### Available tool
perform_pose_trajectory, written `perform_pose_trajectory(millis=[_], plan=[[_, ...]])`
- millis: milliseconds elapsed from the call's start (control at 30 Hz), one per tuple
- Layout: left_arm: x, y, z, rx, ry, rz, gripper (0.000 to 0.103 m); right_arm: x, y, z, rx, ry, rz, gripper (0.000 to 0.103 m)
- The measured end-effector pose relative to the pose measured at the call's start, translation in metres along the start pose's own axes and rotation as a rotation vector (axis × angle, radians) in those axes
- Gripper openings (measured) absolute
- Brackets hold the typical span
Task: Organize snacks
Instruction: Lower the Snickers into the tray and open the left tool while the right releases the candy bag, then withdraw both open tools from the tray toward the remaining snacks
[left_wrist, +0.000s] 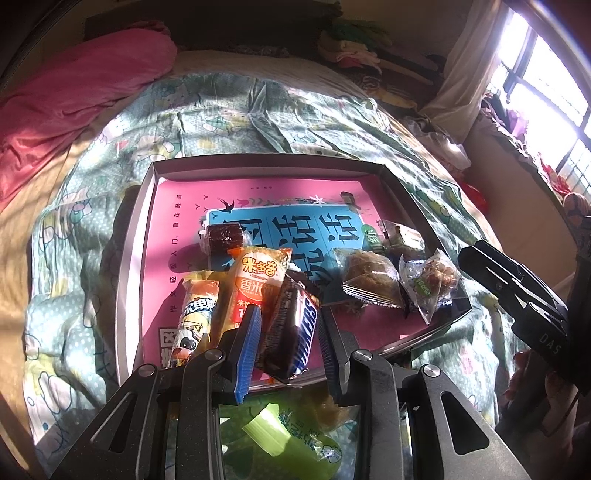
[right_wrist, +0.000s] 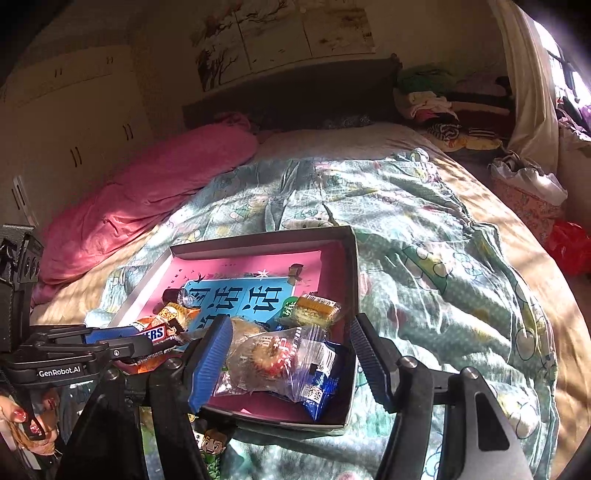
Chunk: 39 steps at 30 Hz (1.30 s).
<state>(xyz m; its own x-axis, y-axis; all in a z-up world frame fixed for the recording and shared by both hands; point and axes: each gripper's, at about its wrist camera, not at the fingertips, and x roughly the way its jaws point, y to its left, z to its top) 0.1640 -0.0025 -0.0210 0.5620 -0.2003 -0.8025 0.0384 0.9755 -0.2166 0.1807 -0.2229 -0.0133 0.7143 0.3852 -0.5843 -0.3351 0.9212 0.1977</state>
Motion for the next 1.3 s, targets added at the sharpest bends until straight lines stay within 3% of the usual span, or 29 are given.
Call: perform_pose_trajectory(millis=[300,400,600,1300], plan=[[-0.008,0.004,0.002,-0.016,-0.012,-0.005,0.038,-0.012,0.001,0.002,-0.004,-0.035,0.002,0.067],[-0.014,0.003,0.001,-0.017,-0.019,-0.014,0.044,-0.017,0.004,0.002,-0.005,-0.042,0.014,0.077],[-0.019,0.001,-0.005,-0.001,-0.017,-0.022,0.047,-0.027,0.014,0.001,-0.03,-0.06,0.036,0.078],[-0.022,-0.006,-0.04,0.075,0.058,-0.037,0.05,-0.041,0.046,-0.024,-0.097,0.023,0.118,0.078]])
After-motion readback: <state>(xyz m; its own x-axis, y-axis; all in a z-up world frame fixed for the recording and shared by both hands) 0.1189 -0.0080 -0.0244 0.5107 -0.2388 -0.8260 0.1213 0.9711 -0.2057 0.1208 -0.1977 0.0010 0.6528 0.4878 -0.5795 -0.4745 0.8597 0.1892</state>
